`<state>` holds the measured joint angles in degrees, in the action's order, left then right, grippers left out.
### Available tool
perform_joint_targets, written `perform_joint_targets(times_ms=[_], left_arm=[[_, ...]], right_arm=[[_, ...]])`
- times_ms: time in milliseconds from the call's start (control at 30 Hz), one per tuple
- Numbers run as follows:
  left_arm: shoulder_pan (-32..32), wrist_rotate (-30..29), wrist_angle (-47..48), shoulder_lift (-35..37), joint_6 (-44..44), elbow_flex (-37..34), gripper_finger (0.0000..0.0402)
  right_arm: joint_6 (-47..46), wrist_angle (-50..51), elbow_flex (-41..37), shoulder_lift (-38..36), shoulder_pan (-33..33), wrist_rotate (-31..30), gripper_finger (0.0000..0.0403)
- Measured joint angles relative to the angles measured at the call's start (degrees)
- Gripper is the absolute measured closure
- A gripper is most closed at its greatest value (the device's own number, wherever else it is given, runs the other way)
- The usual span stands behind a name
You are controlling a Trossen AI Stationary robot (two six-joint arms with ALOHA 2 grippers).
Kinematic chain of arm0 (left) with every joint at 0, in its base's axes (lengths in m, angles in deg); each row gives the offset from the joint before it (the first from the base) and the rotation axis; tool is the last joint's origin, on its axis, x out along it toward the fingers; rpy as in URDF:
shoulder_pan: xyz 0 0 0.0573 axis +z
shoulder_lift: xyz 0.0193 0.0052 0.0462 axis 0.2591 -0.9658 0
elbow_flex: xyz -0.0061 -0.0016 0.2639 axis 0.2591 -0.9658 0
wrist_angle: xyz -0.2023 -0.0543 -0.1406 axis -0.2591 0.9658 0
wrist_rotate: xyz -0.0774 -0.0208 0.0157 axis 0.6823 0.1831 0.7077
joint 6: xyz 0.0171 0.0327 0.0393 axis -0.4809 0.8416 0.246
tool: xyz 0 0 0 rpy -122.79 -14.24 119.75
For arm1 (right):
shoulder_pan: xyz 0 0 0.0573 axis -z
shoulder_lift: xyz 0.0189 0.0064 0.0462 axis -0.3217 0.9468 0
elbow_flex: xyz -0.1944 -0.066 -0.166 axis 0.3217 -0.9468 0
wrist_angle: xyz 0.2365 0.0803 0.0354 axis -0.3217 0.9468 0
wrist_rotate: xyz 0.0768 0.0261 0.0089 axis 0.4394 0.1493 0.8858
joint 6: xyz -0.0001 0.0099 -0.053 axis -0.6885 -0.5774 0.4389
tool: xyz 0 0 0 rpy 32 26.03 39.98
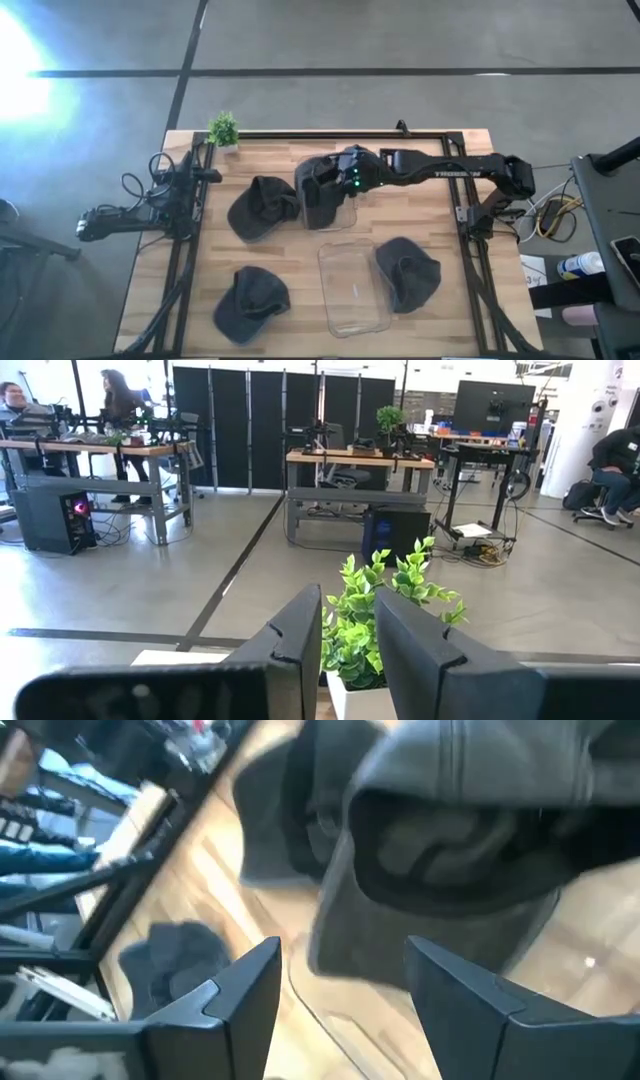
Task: Pick & Place hat
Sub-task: Put the black cap into the top transparent bin
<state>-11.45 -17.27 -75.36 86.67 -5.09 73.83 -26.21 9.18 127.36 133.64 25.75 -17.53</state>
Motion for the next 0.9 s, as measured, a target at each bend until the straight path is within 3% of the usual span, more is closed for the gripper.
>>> perform_joint_targets(times_ms=[167, 367, 500, 600, 733, 900], left_arm=[[0.3, 2.8, -2.1, 0.0, -4.7, 0.0, 0.0312], [-1.2, 11.8, -3.9, -0.1, -48.8, 0.2, 0.0312], [-1.2, 15.1, -6.2, 0.0, -63.2, 0.2, 0.0312], [-1.0, 14.2, -5.5, -0.1, -65.7, 0.1, 0.0312], [-0.8, 10.4, 0.6, -0.3, -55.9, 0.0, 0.0312], [-1.0, 18.6, 1.3, -0.6, -52.2, 0.0, 0.0312]], right_arm=[[0.0, 0.5, 2.1, -0.2, 0.0, 0.3, 0.0195], [-2.8, 9.8, 1.9, -3.1, 0.0, -2.1, 0.0195], [-3.9, 16.1, 1.5, -4.0, 0.0, -3.3, 0.0195], [-3.9, 16.7, 1.4, -4.6, 0.0, -4.0, 0.0195], [-3.6, 16.7, 1.4, -4.7, 0.4, -4.7, 0.0195], [-2.2, 16.7, 1.4, -4.7, 1.0, -4.5, 0.0195]])
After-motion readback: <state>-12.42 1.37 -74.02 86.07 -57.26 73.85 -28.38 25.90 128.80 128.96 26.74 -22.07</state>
